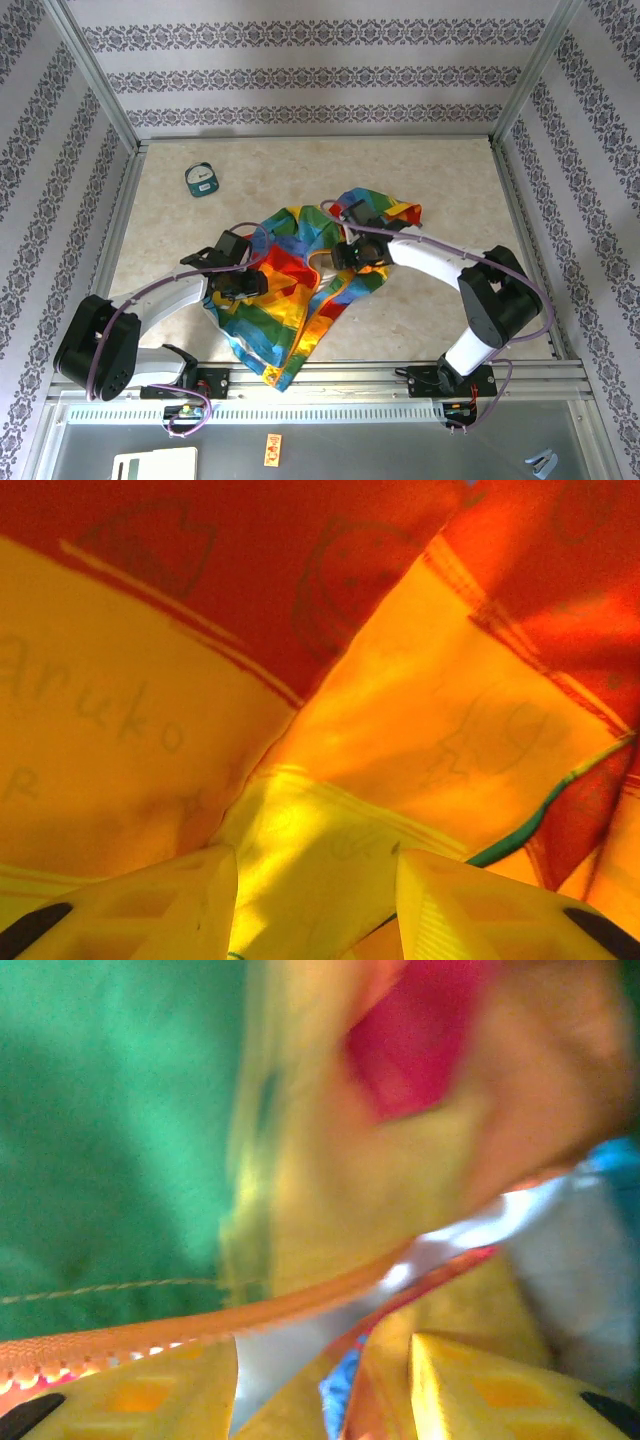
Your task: Zip up the jacket
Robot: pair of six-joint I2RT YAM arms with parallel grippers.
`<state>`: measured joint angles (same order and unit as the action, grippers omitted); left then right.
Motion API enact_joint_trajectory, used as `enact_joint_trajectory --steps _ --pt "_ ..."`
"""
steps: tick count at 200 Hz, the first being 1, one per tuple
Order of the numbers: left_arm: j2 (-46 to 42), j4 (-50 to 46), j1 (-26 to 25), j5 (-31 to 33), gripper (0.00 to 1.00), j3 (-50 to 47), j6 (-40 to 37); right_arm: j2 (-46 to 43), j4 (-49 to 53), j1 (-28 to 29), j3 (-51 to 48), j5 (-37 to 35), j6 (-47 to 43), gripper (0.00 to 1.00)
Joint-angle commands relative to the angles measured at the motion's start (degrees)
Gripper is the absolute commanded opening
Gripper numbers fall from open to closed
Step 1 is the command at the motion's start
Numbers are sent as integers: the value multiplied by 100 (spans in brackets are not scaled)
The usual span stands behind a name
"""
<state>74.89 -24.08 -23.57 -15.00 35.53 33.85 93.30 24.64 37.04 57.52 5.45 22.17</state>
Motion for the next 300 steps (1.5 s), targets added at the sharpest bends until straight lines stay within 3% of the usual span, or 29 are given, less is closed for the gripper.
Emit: enact_joint_trajectory --steps 1,46,83,127,175,193,222,300 --pt "73 -50 79 -203 42 -165 -187 44 -86 447 -80 -20 511 49" --pt "166 388 72 -556 37 -560 139 857 -300 710 279 127 592 46" --pt "39 852 -139 -676 33 -862 628 1411 -198 163 699 81 105 44" --pt "324 1430 -900 -457 33 -591 1298 2303 84 -774 1965 237 -498 42" --pt "1076 2409 -2008 -3 33 31 2180 3119 1004 -1353 3844 242 -1107 42" --pt "1329 2397 -2298 118 33 408 2205 3085 1307 -1481 4276 202 -1268 42" --pt "1267 2177 -2358 315 35 652 2084 2673 1545 -1646 4356 184 -1377 45" --pt "389 616 -2222 988 41 1063 1337 1020 1637 -1671 2764 340 -1241 58"
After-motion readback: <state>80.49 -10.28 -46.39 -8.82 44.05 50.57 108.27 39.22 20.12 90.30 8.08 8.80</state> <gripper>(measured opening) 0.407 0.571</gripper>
